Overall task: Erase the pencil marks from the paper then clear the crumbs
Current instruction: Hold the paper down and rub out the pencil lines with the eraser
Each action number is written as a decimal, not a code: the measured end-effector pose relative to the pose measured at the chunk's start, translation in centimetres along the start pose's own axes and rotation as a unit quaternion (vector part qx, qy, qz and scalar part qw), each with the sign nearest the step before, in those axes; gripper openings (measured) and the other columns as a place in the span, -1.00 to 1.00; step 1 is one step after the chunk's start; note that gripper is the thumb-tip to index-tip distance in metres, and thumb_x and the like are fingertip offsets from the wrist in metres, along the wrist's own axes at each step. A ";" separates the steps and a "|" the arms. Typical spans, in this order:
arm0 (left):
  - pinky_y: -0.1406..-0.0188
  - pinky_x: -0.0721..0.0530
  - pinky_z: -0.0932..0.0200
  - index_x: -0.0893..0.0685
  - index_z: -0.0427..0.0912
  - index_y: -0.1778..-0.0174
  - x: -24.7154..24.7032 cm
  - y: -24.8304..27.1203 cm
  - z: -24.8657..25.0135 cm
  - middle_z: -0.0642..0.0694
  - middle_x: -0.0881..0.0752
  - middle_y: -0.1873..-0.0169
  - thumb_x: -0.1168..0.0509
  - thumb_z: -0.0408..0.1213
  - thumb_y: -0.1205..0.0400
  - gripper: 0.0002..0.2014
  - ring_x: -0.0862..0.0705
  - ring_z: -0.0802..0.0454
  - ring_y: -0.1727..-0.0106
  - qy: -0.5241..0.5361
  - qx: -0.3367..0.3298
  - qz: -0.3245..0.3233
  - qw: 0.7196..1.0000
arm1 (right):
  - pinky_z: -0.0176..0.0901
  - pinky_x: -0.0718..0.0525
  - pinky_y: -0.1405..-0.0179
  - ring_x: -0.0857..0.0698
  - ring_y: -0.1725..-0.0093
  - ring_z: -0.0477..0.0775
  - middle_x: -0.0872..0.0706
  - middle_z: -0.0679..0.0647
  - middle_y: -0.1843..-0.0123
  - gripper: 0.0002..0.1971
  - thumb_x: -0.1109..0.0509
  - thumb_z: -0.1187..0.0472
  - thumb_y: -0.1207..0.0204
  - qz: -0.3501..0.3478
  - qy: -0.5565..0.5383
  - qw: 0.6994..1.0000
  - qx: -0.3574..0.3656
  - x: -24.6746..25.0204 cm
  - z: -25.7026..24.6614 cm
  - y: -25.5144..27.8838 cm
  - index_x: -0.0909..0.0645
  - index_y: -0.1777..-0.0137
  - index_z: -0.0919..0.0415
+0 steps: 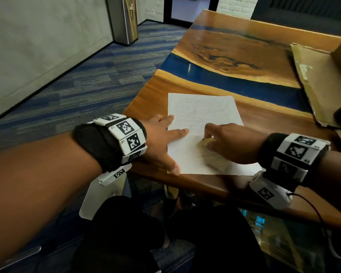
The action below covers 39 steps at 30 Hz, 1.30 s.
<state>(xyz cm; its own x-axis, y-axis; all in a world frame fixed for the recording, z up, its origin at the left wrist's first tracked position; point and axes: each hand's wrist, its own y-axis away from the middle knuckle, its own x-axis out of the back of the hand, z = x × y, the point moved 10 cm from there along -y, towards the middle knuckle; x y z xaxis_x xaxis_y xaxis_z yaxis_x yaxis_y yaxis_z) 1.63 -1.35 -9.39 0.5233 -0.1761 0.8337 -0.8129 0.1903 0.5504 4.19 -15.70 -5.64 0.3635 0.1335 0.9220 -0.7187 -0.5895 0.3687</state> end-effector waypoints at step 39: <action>-0.62 -0.12 -0.62 0.24 0.61 -0.64 0.0 -0.1 0.9 0.02 0.35 -0.78 -0.33 0.67 -0.23 0.16 0.31 -0.34 -0.77 0.056 0.007 -0.016 0.998 | -0.04 -0.65 0.11 -0.63 0.01 0.11 -0.63 0.05 -0.20 -0.74 -0.13 -0.06 -0.75 0.022 0.050 0.998 0.014 -0.3 -0.1 0.2 -0.36 -0.36 -0.03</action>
<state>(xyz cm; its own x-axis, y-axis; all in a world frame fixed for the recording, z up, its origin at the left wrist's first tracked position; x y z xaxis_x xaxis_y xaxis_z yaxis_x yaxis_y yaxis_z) 1.47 -2.27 -9.42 0.5730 -0.0733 0.8163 -0.7987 0.1735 0.5762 3.92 -15.80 -5.86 0.2696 0.1840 0.9452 -0.7150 -0.6193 0.3245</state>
